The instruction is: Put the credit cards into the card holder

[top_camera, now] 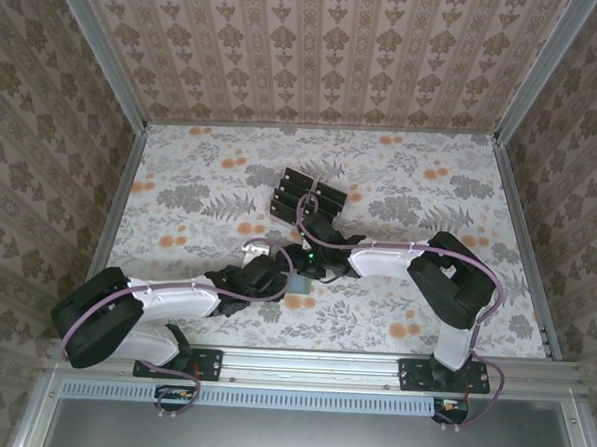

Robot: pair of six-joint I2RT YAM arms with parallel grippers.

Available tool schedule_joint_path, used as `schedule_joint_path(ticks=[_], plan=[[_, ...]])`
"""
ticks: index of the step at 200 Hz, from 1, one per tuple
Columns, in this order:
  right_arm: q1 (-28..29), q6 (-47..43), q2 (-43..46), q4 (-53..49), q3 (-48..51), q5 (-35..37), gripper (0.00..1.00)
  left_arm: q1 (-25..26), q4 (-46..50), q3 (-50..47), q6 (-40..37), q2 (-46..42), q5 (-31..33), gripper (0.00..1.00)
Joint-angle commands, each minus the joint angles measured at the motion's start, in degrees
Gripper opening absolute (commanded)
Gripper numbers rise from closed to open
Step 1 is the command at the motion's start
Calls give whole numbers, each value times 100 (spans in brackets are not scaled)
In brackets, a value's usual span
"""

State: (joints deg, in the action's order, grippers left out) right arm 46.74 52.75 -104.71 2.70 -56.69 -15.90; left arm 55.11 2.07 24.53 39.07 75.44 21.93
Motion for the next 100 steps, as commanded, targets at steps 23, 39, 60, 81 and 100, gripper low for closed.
schedule_joint_path(ticks=[23,39,60,81,100], plan=[[72,69,-83,-20,-226,-135,60,19,44,-36,93,26,65,100],[95,94,-81,-24,-262,-142,60,14,116,-44,101,-109,83,100],[130,129,-67,-56,-336,-155,60,17,318,-84,177,-556,197,100],[194,130,-66,-160,-495,-134,62,17,670,-175,371,-1257,410,100],[265,113,-129,-293,-705,-100,63,11,1014,-310,605,-2016,671,100]])
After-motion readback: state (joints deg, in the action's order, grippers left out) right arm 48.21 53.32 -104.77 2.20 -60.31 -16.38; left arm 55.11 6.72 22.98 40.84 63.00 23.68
